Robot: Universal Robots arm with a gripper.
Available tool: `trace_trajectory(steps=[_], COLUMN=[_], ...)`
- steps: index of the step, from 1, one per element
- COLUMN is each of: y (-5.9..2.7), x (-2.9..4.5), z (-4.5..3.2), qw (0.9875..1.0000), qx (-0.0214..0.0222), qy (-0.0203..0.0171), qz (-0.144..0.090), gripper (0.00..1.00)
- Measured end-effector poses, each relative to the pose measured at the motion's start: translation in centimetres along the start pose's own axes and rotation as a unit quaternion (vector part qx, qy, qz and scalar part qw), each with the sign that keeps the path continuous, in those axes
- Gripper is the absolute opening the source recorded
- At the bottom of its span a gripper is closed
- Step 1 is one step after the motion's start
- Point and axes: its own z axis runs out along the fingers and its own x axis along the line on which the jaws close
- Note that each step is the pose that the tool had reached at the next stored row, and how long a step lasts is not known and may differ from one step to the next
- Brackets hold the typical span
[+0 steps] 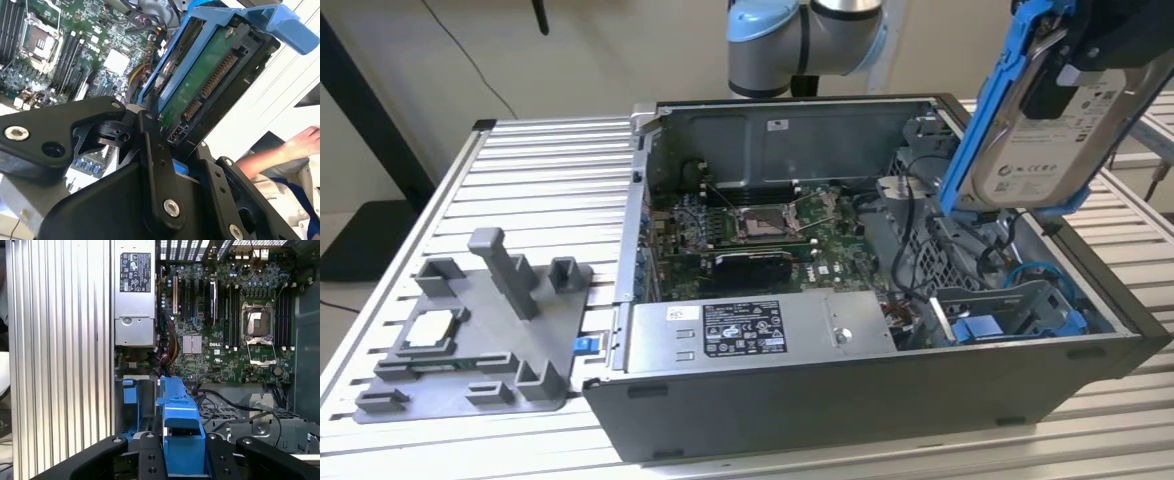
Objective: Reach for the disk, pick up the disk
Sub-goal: 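Pick up the disk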
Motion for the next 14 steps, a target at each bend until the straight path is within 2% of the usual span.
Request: trace_trajectory(steps=[8,14], y=[-0.14,-0.25], x=[1.70,3.63], z=[0.73,1.40], qw=[1.0000,1.0000], qx=[-0.0010,-0.0012], qy=[0.0000,0.0000], qz=[0.000,0.000], gripper=[0.00,0.00])
